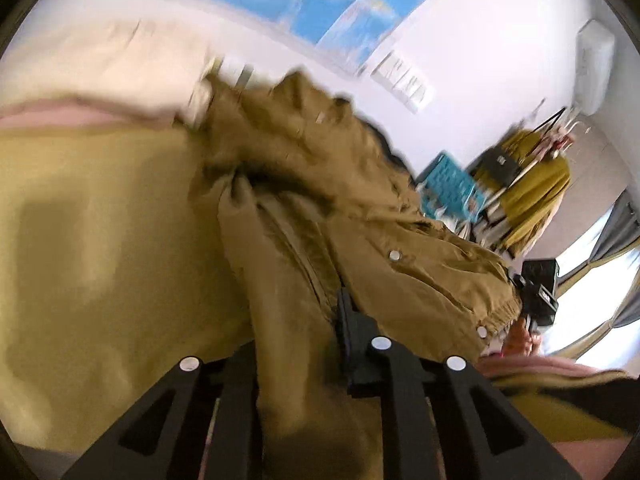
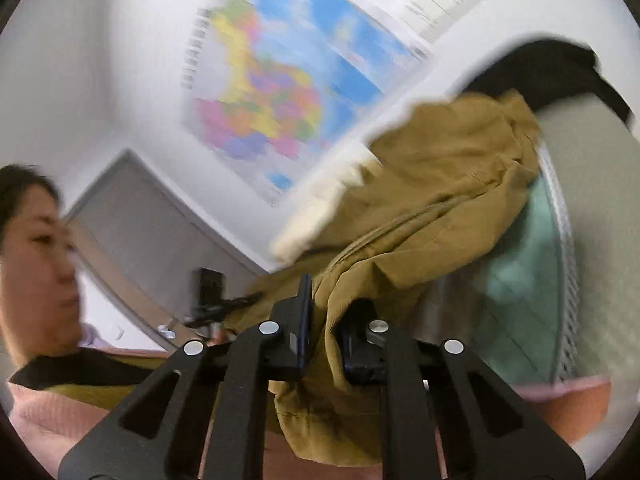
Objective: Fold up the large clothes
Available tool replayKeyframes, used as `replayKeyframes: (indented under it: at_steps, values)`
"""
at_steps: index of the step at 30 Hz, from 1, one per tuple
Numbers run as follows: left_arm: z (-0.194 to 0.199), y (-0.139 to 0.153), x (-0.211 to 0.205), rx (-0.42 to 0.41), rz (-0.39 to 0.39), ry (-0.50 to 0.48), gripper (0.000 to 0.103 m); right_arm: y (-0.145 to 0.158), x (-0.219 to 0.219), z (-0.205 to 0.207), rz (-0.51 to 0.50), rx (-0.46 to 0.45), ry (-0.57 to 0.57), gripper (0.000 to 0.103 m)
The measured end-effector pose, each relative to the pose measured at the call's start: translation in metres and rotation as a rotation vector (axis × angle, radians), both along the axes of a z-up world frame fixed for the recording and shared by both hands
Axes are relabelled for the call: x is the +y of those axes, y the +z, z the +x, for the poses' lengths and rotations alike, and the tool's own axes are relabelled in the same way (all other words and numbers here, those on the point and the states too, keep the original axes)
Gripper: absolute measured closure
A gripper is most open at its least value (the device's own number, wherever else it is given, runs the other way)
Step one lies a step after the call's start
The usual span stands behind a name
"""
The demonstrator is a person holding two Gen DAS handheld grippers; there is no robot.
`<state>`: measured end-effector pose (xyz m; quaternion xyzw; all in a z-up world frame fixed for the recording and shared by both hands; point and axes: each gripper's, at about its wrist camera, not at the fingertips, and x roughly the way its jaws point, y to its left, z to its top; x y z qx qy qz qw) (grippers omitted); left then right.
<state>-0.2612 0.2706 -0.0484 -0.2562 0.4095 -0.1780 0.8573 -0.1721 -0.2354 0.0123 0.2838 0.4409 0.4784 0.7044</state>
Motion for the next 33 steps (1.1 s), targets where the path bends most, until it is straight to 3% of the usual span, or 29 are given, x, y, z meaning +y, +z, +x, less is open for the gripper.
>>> replayKeyframes:
  at_steps: [4,6,8,9,11,12,13,14,15,16,17,21,24,28,33]
  values:
    - [0.009,-0.045,-0.003,0.146,0.003,-0.026,0.086,-0.047,0.002,-0.005,-0.063,0.143,0.027,0.086]
    - [0.009,-0.056,-0.002,0.163,-0.017,-0.038,0.082,-0.064,-0.002,-0.008,-0.085,0.191,0.025,0.069]
    - [0.01,-0.056,-0.002,0.149,-0.064,-0.071,0.062,-0.077,-0.007,-0.011,-0.102,0.23,0.017,0.038]
    - [0.01,-0.055,-0.005,0.146,-0.057,-0.086,0.058,-0.083,-0.009,-0.015,-0.106,0.242,0.022,0.037]
    - [0.008,-0.052,-0.014,0.133,-0.034,-0.125,0.04,-0.092,-0.01,-0.019,-0.095,0.273,0.033,0.038]
    - [0.008,-0.05,-0.021,0.128,-0.018,-0.149,0.038,-0.093,-0.009,-0.021,-0.091,0.273,0.046,0.039]
    - [0.009,-0.049,-0.027,0.127,-0.006,-0.17,0.038,-0.093,-0.009,-0.023,-0.087,0.269,0.054,0.049]
    - [0.008,-0.049,-0.031,0.128,0.009,-0.169,0.049,-0.091,-0.009,-0.024,-0.067,0.263,0.064,0.068]
    - [0.009,-0.049,-0.033,0.131,0.014,-0.162,0.06,-0.085,-0.008,-0.026,-0.034,0.244,0.07,0.076]
    - [0.01,-0.048,-0.03,0.129,0.014,-0.135,0.084,-0.081,-0.009,-0.025,-0.022,0.228,0.06,0.089]
    - [0.01,-0.047,-0.025,0.126,0.008,-0.111,0.097,-0.071,-0.009,-0.024,0.007,0.213,0.045,0.09]
    - [0.012,-0.014,-0.021,0.05,0.058,-0.055,0.096,-0.028,0.005,-0.017,0.012,0.088,0.039,0.091]
    - [0.015,0.007,-0.01,0.007,0.022,-0.03,0.096,0.001,0.012,-0.001,0.031,0.012,0.016,0.092]
    - [0.029,0.036,0.008,-0.042,-0.03,-0.005,0.094,0.02,0.013,0.028,0.068,-0.013,-0.034,0.092]
    - [0.06,0.06,0.018,-0.03,-0.023,-0.002,0.093,0.032,0.022,0.067,0.082,-0.014,-0.063,0.092]
